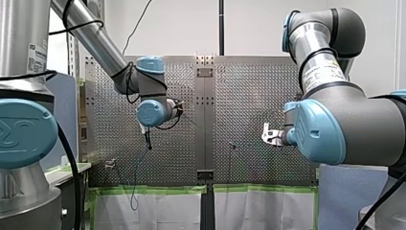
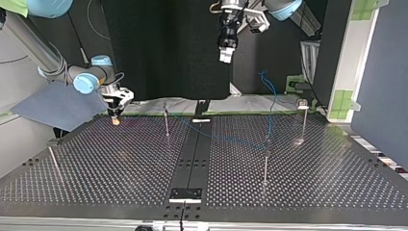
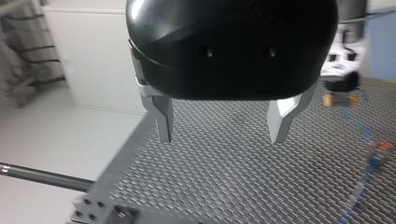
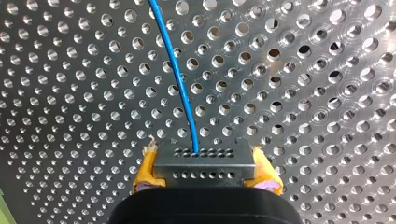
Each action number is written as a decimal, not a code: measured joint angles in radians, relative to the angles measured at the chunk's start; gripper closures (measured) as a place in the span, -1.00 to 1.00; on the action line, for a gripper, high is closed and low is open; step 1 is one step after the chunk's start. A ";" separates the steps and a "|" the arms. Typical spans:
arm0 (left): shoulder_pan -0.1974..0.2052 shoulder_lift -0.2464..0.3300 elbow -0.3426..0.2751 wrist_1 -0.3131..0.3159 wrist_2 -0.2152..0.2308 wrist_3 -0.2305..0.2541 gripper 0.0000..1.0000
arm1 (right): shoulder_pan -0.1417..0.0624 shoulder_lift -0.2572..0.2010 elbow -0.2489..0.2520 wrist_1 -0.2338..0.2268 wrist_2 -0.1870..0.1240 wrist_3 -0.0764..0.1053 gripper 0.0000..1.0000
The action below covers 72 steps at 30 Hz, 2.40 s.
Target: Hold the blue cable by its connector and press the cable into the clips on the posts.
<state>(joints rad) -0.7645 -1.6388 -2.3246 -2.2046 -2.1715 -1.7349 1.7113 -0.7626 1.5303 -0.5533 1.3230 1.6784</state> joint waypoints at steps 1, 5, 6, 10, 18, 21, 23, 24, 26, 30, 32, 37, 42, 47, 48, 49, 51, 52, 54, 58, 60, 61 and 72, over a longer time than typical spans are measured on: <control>0.004 0.000 -0.007 -0.005 0.002 0.003 -1.00 | 0.000 0.000 0.000 0.000 0.000 0.000 1.00; 0.020 0.000 -0.037 -0.025 0.006 0.009 -1.00 | -0.003 0.000 0.000 0.001 -0.002 0.000 1.00; 0.024 0.000 -0.048 -0.025 0.007 0.011 -1.00 | -0.003 0.000 0.000 0.001 -0.002 0.000 1.00; 0.037 -0.001 -0.078 -0.015 0.010 0.020 -1.00 | -0.005 0.001 0.000 0.001 -0.002 0.000 1.00; 0.046 -0.002 -0.089 -0.008 0.011 0.030 -1.00 | -0.008 0.001 0.000 0.004 -0.004 -0.001 1.00; 0.046 -0.001 -0.089 -0.008 0.011 0.031 -1.00 | -0.008 0.001 0.000 0.004 -0.004 -0.002 1.00; 0.046 -0.002 -0.089 -0.008 0.011 0.031 -1.00 | -0.008 0.001 0.000 0.004 -0.004 -0.001 1.00; 0.046 -0.001 -0.089 -0.008 0.011 0.031 -1.00 | -0.008 0.001 0.000 0.004 -0.004 -0.002 1.00; 0.046 -0.001 -0.089 -0.008 0.011 0.031 -1.00 | -0.008 0.001 0.000 0.004 -0.004 -0.002 1.00; 0.046 -0.002 -0.089 -0.008 0.011 0.031 -1.00 | -0.008 0.001 0.000 0.004 -0.004 -0.002 1.00; 0.046 -0.001 -0.089 -0.008 0.011 0.031 -1.00 | -0.008 0.001 0.000 0.004 -0.004 -0.002 1.00; 0.046 -0.002 -0.089 -0.008 0.011 0.031 -1.00 | -0.008 0.001 0.000 0.004 -0.004 -0.002 1.00; 0.046 -0.001 -0.089 -0.008 0.011 0.031 -1.00 | -0.008 0.001 0.000 0.004 -0.004 -0.001 1.00; 0.046 -0.001 -0.089 -0.008 0.011 0.031 -1.00 | -0.008 0.001 0.000 0.004 -0.004 -0.002 1.00; 0.046 -0.002 -0.089 -0.008 0.011 0.031 -1.00 | -0.008 0.001 0.000 0.004 -0.004 -0.001 1.00; 0.046 -0.002 -0.089 -0.008 0.011 0.031 -1.00 | -0.008 0.001 0.000 0.004 -0.004 -0.001 1.00; 0.046 -0.002 -0.089 -0.008 0.011 0.031 -1.00 | -0.008 0.001 0.000 0.004 -0.004 -0.002 1.00; 0.046 -0.002 -0.089 -0.008 0.011 0.031 -1.00 | -0.008 0.001 0.000 0.004 -0.004 -0.002 1.00; 0.046 -0.001 -0.089 -0.008 0.011 0.031 -1.00 | -0.008 0.001 0.000 0.004 -0.004 -0.002 1.00; 0.046 -0.001 -0.089 -0.008 0.011 0.031 -1.00 | -0.008 0.001 0.000 0.004 -0.004 -0.002 1.00; 0.046 -0.001 -0.089 -0.008 0.011 0.031 -1.00 | -0.008 0.001 0.000 0.004 -0.004 -0.002 1.00; 0.046 -0.001 -0.089 -0.008 0.011 0.031 -1.00 | -0.008 0.001 0.000 0.004 -0.004 -0.001 1.00; 0.046 -0.002 -0.089 -0.008 0.011 0.031 -1.00 | -0.008 0.001 0.000 0.004 -0.004 -0.002 1.00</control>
<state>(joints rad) -0.7183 -1.6403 -2.4141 -2.2122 -2.1605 -1.7042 1.7031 -0.7618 1.5303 -0.5493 1.3194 1.6769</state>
